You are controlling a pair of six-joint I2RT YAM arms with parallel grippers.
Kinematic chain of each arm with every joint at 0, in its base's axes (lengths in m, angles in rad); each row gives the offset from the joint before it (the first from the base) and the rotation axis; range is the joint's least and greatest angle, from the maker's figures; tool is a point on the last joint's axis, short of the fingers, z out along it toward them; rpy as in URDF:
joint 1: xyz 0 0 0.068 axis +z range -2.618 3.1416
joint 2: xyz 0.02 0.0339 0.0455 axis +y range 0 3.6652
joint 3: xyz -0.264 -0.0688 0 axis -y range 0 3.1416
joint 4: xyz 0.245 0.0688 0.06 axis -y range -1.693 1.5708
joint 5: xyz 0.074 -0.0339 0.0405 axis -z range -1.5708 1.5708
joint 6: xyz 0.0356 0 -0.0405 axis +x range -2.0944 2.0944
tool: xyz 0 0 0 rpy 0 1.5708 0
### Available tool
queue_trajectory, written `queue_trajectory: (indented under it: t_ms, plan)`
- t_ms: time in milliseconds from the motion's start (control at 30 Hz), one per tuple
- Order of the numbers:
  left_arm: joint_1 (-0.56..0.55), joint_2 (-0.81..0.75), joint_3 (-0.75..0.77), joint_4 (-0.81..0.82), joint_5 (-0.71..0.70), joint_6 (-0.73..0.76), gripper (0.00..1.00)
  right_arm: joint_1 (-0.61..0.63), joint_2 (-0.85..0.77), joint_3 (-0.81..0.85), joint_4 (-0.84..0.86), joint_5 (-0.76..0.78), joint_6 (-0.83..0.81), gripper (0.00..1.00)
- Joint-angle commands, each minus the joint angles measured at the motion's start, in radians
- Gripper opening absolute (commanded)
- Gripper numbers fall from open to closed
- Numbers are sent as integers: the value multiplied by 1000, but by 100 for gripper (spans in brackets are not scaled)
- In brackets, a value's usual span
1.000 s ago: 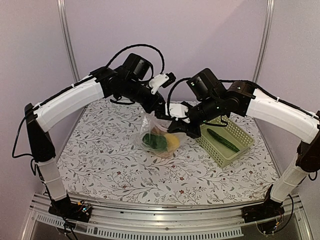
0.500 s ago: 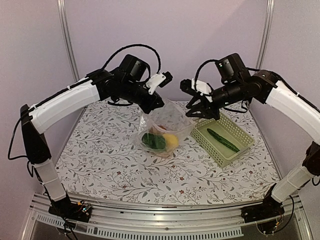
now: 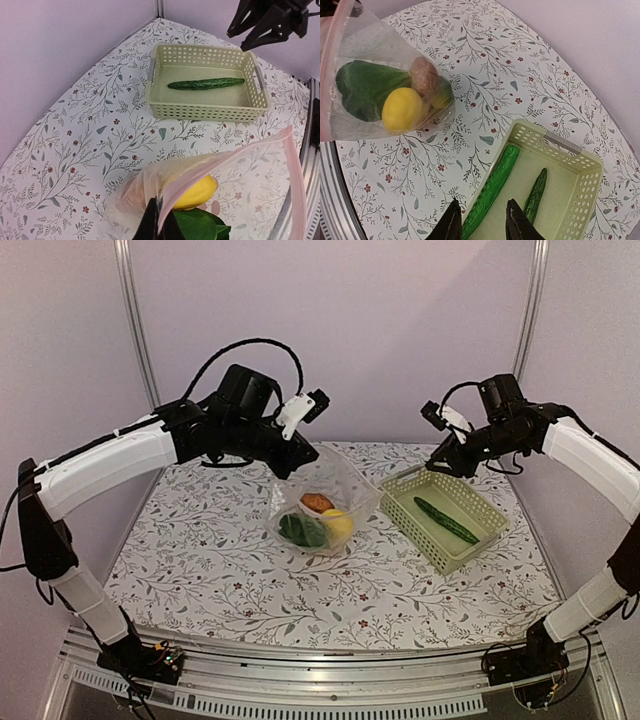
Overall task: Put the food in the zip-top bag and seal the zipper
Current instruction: Adjust the zipper food storage bag at the center of the board, then pick up the fake vegetable from the bin.
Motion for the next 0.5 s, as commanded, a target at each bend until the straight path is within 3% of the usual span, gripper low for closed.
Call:
queue_trajectory:
  t_ms: [0,300,467]
  plan:
    - [-9,-71,-63,102,1,-27,0,-21,74,-38,96,154,87,30]
    - [-32,-79,-125,141,10,-36,0,-32,300,0,156,384,162,31]
    - [-44,-74,-128,139,7,-33,0,-33,417,31,159,449,183,36]
